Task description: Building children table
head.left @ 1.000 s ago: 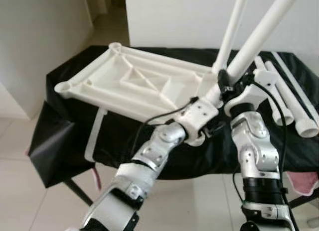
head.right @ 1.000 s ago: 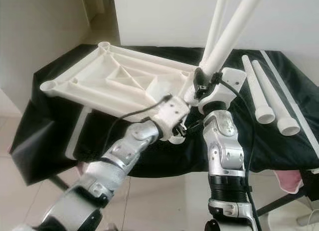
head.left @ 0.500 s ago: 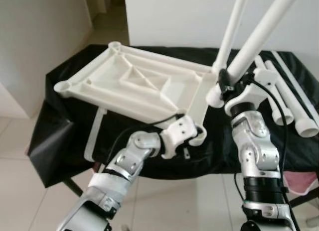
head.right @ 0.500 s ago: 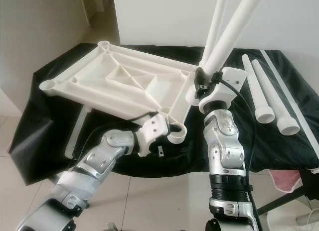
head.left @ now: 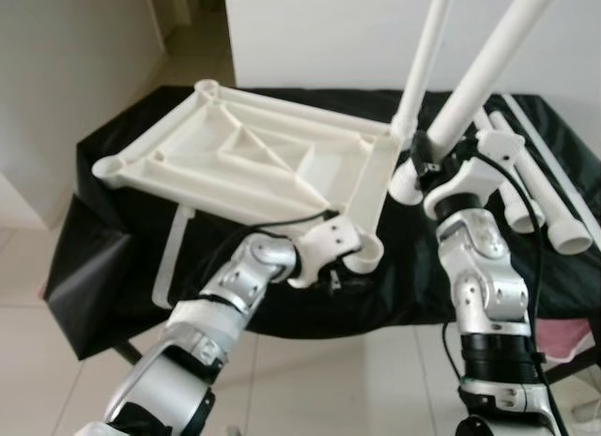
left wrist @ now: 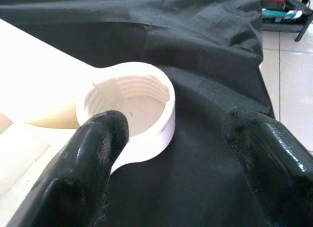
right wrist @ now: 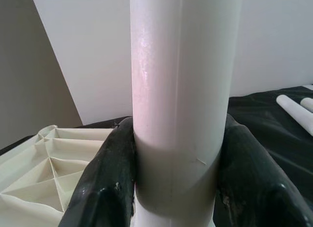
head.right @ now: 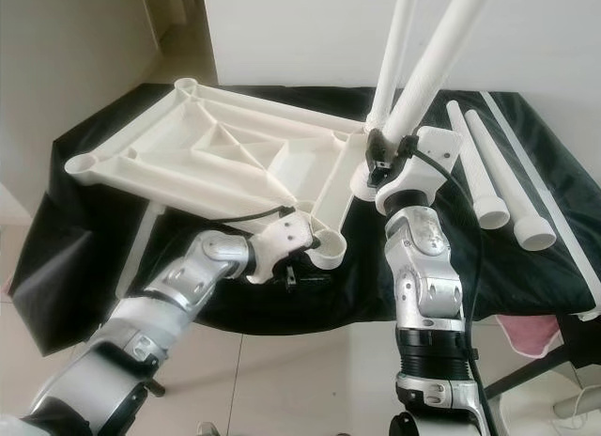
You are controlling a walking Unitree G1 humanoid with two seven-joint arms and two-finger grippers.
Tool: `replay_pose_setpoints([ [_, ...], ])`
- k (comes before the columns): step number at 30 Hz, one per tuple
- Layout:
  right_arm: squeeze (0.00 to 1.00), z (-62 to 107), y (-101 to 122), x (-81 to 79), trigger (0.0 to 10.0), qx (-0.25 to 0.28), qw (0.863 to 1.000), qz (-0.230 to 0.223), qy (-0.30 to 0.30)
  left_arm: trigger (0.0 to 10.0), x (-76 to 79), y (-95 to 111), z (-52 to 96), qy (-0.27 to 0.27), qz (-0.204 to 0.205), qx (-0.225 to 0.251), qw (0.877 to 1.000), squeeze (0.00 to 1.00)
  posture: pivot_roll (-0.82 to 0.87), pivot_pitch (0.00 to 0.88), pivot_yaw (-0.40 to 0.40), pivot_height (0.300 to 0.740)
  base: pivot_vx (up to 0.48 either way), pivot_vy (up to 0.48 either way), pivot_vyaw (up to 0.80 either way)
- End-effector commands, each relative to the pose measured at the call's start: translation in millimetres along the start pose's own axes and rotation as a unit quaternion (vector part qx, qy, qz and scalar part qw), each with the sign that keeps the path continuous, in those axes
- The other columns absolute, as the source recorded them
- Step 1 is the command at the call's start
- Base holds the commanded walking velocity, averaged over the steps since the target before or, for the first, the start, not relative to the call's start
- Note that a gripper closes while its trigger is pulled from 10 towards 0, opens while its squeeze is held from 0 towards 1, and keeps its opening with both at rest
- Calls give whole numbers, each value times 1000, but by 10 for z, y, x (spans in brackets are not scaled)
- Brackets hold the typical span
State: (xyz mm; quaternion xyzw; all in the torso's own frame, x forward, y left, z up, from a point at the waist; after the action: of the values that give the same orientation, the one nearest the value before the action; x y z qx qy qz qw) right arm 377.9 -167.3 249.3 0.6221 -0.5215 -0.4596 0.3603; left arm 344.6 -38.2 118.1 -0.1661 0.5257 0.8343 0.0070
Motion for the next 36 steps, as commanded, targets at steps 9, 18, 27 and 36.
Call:
replay_pose_setpoints([
  [9,0,-29,65,-15,10000,8,1000,1,0,10000,-61,-90,-160,81,-8,-27,996,0,-91,29,-20,740,0,0,0],
  [18,0,-47,71,-36,10000,9,1000,-2,3,10000,301,63,-501,34,-11,-11,999,0,-90,26,-21,740,0,0,0],
  [27,0,-26,47,-38,10000,5,1000,-4,1,10000,231,557,-630,85,23,86,992,0,-93,36,-18,740,0,0,0],
  [36,0,7,15,-14,10000,1,1000,-5,-5,10000,-324,935,-84,150,55,195,968,0,-88,36,-10,740,0,0,0],
])
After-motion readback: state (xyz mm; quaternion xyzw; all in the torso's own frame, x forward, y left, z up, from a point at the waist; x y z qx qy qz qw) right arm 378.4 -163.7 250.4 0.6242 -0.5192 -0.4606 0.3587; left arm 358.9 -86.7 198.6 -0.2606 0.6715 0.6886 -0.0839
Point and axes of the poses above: a point about 5 cm out from each wrist's last joint towards the gripper, its own z axis pointing back from the gripper into the wrist, its own y axis along the axis of the wrist's last joint, x = y × z, the point moved 6 cm from there along -z, pointing out of the wrist towards the gripper
